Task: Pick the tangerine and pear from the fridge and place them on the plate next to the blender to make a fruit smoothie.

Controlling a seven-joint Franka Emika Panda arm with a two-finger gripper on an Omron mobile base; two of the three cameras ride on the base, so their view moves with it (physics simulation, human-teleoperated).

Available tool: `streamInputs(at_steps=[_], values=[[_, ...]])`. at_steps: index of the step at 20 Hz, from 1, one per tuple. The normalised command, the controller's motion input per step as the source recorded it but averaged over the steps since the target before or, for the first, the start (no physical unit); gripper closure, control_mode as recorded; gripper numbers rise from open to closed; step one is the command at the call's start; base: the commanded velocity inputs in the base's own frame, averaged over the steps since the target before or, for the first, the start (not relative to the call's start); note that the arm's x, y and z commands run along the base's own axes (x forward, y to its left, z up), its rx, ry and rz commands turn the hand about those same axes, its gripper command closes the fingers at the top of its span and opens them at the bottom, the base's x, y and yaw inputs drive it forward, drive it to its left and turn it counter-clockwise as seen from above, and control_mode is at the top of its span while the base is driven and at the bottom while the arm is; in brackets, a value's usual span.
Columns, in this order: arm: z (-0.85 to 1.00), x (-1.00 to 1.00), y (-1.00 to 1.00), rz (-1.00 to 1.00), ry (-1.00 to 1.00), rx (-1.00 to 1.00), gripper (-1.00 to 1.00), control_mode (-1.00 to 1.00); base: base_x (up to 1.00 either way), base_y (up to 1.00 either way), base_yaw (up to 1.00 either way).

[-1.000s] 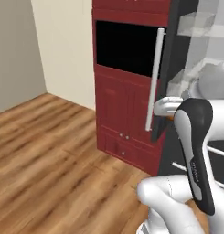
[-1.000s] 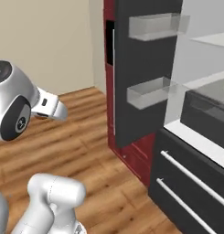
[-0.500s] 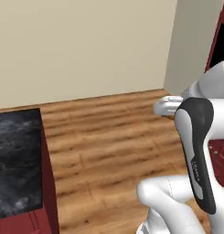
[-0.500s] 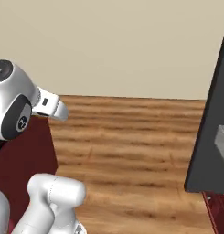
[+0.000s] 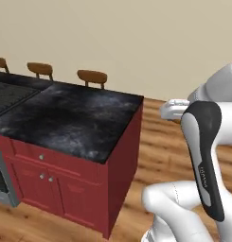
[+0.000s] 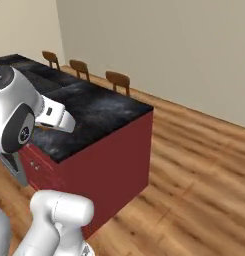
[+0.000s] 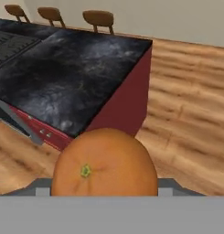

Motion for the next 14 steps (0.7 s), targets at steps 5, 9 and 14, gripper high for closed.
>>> streamInputs(at_steps=[5,9,14], values=[[0.00,0.00,0.00,0.00,0.00,0.00,1.00,1.00,0.02,0.00,0.90],[0.00,0.00,0.00,0.00,0.00,0.00,1.00,1.00,0.07,0.00,0.76],[0.00,0.00,0.00,0.00,0.00,0.00,1.00,1.00,0.12,0.00,0.73]])
